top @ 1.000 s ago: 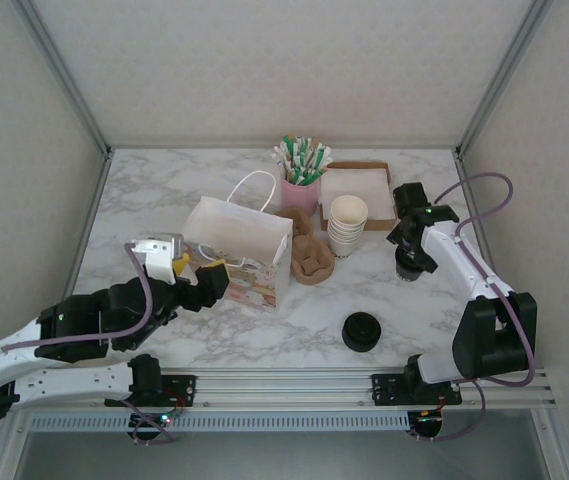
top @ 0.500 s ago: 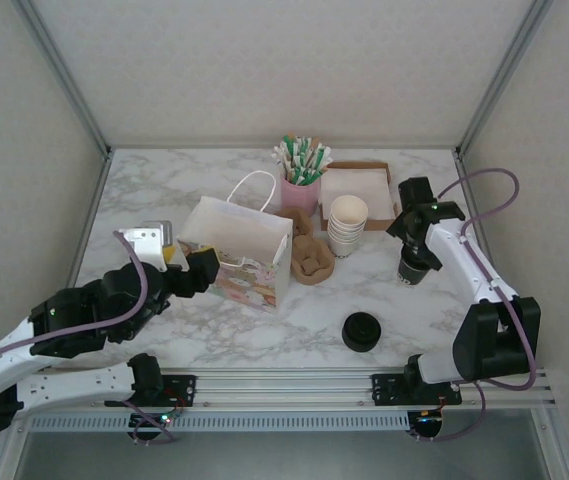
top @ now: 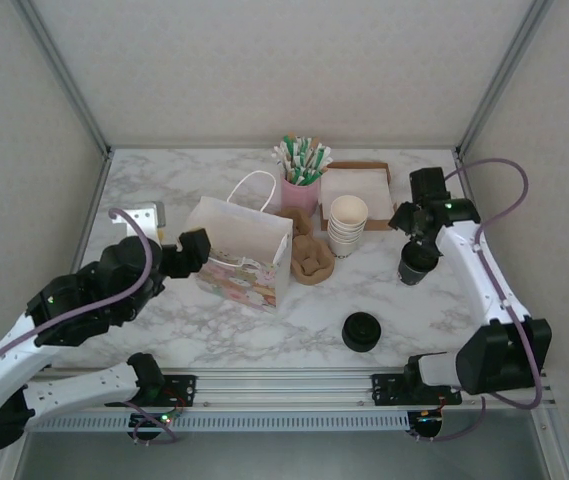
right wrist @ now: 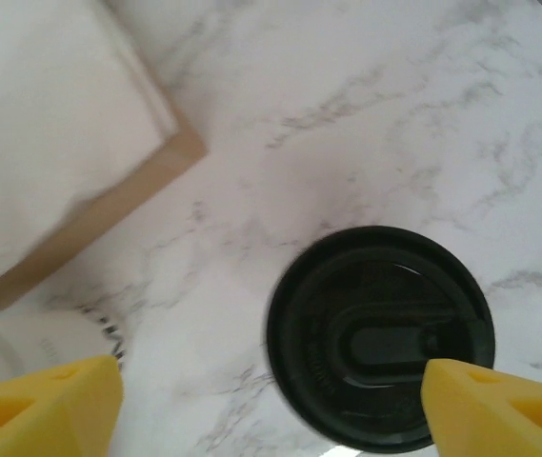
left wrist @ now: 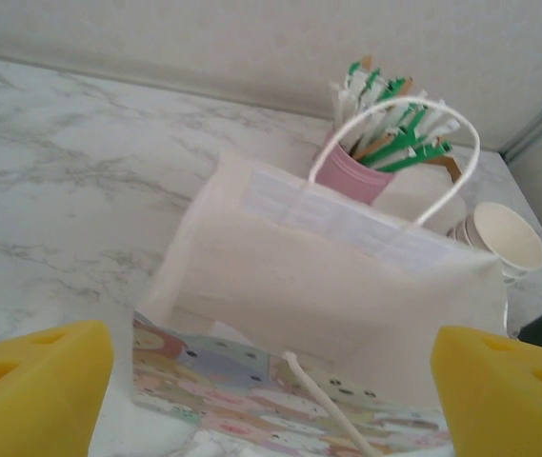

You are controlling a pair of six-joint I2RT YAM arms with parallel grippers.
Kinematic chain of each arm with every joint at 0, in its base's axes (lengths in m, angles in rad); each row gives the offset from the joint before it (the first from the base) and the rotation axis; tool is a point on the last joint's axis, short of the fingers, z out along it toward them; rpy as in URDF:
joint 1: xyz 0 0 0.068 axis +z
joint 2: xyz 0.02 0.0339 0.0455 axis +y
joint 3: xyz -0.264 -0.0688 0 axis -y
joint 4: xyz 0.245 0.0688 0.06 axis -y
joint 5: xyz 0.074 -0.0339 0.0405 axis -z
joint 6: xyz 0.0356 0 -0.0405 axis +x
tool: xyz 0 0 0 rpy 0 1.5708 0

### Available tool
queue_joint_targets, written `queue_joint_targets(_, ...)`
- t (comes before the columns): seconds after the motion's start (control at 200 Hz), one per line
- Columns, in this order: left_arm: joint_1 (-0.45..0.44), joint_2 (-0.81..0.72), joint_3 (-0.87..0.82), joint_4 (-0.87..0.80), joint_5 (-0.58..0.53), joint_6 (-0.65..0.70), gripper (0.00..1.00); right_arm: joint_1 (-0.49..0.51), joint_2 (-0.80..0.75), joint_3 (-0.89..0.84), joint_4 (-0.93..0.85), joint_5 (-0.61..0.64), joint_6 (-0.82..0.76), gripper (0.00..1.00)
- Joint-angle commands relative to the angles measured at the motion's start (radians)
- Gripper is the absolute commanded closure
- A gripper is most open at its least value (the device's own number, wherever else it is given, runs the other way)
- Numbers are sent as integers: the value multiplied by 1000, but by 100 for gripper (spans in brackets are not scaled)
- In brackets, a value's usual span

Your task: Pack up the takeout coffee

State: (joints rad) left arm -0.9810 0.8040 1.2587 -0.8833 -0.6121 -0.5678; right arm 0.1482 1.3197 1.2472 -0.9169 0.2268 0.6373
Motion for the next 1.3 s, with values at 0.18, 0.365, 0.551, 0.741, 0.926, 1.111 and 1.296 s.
queue_joint_targets(0.18, 225, 75, 127, -30, 203, 56, 15, 161, -87, 173, 3, -242, -250, 32)
queue_joint_targets(0.365, 422, 112, 135, -16, 385, -9, 19, 389, 99, 373, -78, -210, -335, 39)
queue_joint_targets(0.551, 540, 128, 111, 7, 459, -60, 24, 488, 281, 477, -86, -215, -333, 55)
queue_joint_targets(0.741, 623, 161, 72, 44, 546, -111, 32, 516, 452, 581, -161, -140, -340, 57)
queue_joint_targets(0.926, 668, 215, 73, 60, 597, -120, 37, 530, 531, 610, -153, -164, -341, 65)
queue_joint_targets(1.111, 680, 257, 64, 84, 613, -116, 39, 549, 595, 639, -165, -145, -332, 67)
queue_joint_targets(1.296, 685, 294, 31, 118, 659, -121, 40, 576, 627, 642, -166, -153, -314, 66)
